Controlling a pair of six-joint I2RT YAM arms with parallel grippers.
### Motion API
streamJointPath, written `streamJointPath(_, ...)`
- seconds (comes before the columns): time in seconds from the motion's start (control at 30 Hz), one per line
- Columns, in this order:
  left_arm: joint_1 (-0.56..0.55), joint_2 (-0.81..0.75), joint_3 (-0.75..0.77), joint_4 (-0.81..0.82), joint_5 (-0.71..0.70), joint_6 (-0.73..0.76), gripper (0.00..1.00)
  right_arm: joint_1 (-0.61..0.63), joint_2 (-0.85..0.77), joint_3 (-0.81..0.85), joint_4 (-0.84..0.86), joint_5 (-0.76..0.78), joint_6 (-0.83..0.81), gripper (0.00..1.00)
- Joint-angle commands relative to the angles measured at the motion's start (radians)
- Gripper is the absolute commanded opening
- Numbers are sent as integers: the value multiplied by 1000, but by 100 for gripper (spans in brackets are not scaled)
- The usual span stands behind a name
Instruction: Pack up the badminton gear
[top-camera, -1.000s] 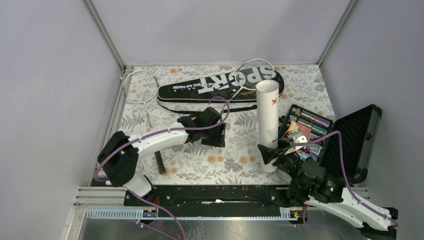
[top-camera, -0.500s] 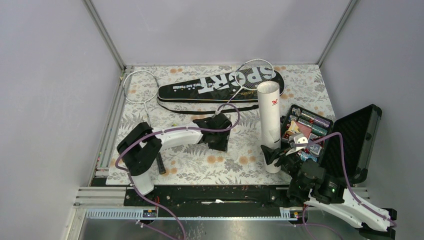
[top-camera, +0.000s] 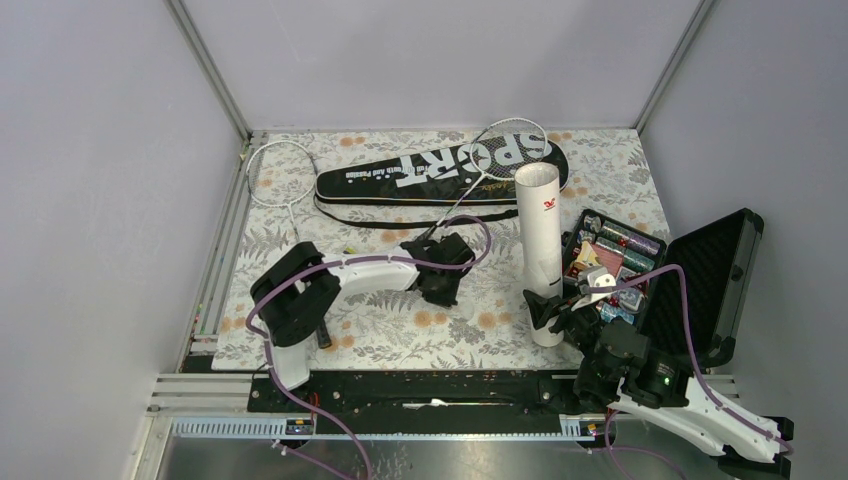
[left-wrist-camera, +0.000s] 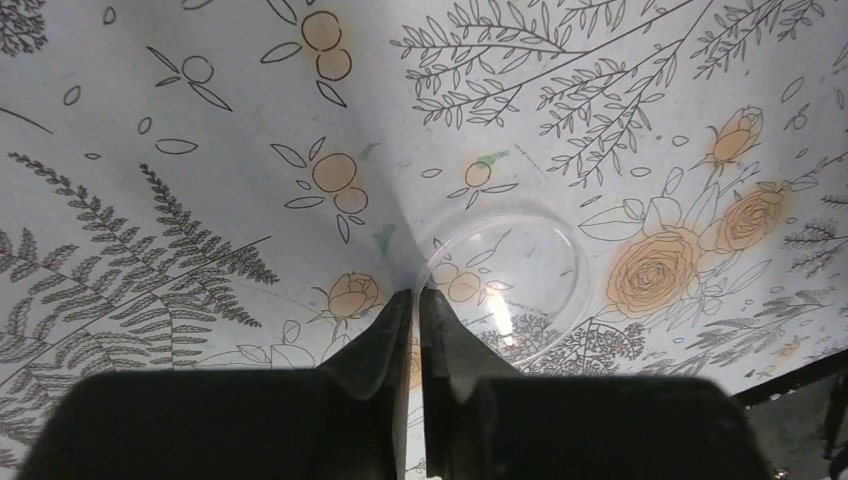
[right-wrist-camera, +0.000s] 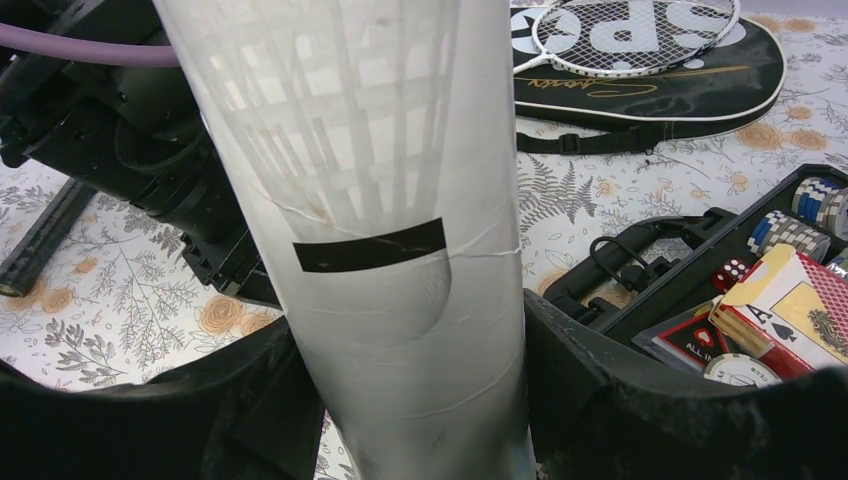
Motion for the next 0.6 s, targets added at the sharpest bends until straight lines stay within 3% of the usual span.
streamJointPath(0.0,-16,7,45,-64,-95,22,0,-1,-118,17,65,29,17,56)
streamJointPath(0.37,-20,-200,-33,-107,-177,27,0,-1,-89,-31,116,9,-5,56)
streamJointPath(0.57,2,-355,-7,-198,-218,43,0,-1,-24,-133,329,-38,-73,57)
